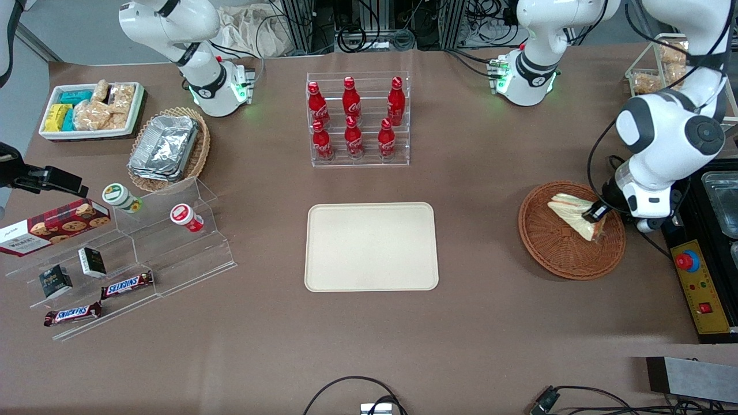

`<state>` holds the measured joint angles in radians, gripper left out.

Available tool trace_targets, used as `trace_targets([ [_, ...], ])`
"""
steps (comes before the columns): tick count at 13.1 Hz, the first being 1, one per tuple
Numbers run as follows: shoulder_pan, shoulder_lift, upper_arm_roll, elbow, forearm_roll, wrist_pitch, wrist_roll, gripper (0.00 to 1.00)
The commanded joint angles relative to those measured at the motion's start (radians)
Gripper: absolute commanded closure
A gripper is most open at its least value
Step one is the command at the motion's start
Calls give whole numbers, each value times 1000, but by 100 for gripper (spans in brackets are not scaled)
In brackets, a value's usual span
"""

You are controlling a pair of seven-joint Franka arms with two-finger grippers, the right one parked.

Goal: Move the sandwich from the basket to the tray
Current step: 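Lift the sandwich and carry it with the left gripper toward the tray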

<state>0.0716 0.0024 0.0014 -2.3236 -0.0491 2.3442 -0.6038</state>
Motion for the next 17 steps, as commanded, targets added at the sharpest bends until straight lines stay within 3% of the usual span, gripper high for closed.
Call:
trace_targets([
  [1,-4,-58,-52,97,37,-180,39,95],
  [4,-6,-32,-148,294,35,-399,44,94],
  [11,-6,85,-374,463,43,-405,12,92],
  [14,-13,166,-461,545,113,-402,-20,92],
  [17,-105,261,-466,634,185,-401,-112,92],
])
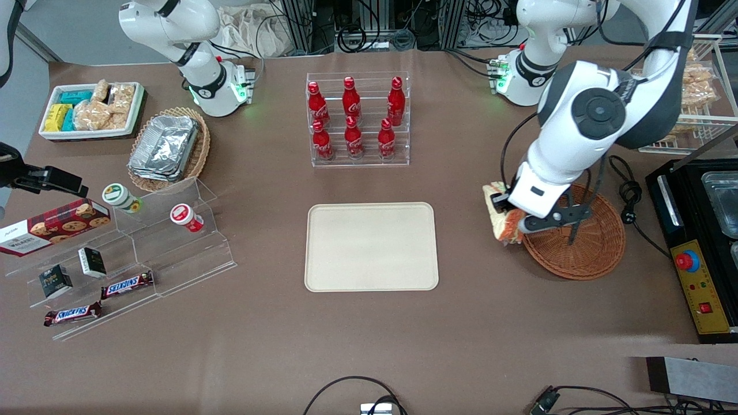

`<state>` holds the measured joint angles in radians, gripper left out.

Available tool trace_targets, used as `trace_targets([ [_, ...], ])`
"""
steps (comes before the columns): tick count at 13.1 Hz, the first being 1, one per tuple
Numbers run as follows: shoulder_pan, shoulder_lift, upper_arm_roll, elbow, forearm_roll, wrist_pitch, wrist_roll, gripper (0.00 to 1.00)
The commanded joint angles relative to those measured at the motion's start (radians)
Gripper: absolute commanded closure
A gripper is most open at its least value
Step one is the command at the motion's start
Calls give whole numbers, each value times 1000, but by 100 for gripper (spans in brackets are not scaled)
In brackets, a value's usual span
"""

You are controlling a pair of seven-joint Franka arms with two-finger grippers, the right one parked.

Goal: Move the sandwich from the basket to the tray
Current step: 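Lift the sandwich and carry it with the left gripper toward the tray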

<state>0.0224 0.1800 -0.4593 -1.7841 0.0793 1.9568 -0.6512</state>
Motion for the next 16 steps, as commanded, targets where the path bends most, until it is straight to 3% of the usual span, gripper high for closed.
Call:
trace_targets([
  [1,-88,126,-6,124,74,-7,-108,94],
  [5,-171,278,-6,248,186,1,-257,98],
  [16,-318,426,-7,282,211,86,-180,96],
])
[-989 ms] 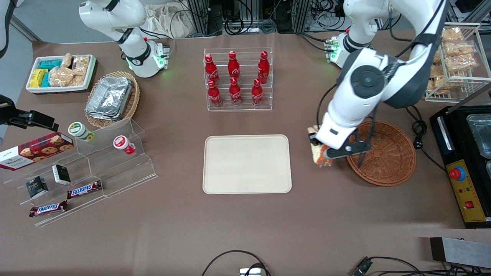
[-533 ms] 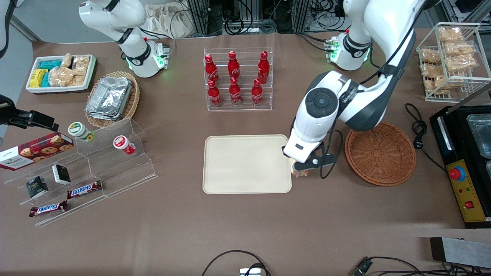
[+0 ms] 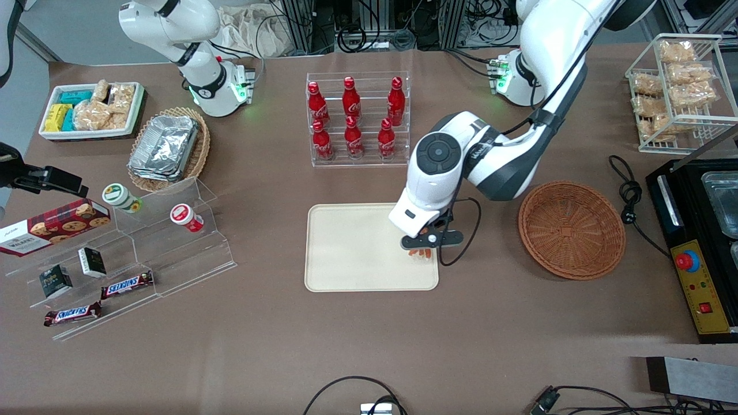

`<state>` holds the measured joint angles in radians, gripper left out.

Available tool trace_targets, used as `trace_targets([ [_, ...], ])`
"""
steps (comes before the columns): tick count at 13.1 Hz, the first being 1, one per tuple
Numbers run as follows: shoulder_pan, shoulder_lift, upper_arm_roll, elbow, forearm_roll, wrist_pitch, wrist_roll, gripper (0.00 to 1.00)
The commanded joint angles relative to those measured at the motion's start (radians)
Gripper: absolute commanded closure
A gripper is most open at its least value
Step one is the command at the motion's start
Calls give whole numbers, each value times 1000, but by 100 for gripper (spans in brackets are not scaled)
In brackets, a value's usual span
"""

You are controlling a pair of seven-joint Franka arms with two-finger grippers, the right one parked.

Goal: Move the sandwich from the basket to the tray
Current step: 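Lower the sandwich onto the cream tray and open the left gripper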

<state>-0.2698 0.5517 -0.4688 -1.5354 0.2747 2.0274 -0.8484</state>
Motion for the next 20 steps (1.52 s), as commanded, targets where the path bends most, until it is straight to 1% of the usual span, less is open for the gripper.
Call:
trace_targets([
  [1,-26,74,4,34,17,49,19,96],
  [7,-28,168,4,32,32,119,29,95],
  [9,-46,178,7,34,47,120,32,95],
  [11,-48,203,9,34,52,125,32,92],
  [13,-48,218,9,34,75,137,23,90],
  [15,-48,231,9,34,77,139,20,89],
  [18,-49,241,9,34,78,139,16,82],
  [20,-49,248,10,34,80,139,5,66],
])
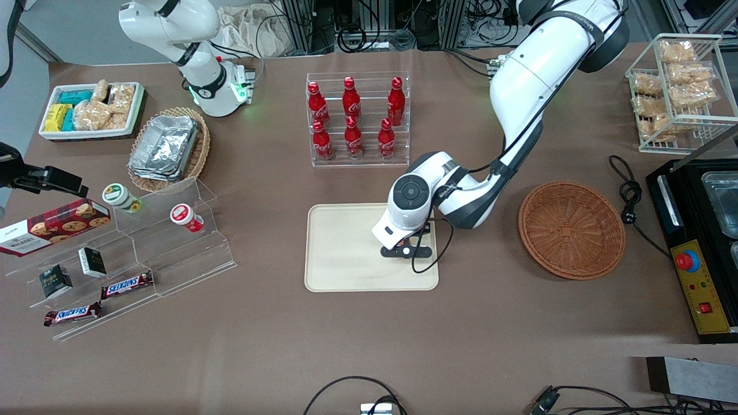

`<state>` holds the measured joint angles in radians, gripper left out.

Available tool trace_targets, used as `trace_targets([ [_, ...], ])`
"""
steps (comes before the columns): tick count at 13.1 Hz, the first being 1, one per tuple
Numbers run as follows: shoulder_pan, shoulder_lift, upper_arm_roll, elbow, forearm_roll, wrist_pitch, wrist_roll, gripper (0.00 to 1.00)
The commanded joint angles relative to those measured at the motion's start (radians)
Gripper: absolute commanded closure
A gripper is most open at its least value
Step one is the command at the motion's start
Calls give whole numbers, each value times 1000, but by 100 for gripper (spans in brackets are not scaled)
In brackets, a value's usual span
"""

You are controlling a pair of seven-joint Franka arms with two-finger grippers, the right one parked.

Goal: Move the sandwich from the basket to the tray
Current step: 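Lower the sandwich onto the cream tray and open the left gripper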

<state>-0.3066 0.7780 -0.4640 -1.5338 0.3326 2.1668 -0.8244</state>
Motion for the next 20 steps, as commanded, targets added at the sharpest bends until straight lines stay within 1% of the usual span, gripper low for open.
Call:
trace_targets([
  [1,-17,21,5,32,40,-1,-25,47],
  [3,-20,24,5,32,57,-1,-77,41],
  [4,-20,26,7,32,65,-1,-81,17],
  [5,-20,27,7,32,66,-1,-79,0],
  [13,-14,9,8,34,65,-7,-82,0],
  [18,-6,-49,7,34,45,-42,-85,0],
  [20,-5,-87,7,38,43,-85,-85,0],
])
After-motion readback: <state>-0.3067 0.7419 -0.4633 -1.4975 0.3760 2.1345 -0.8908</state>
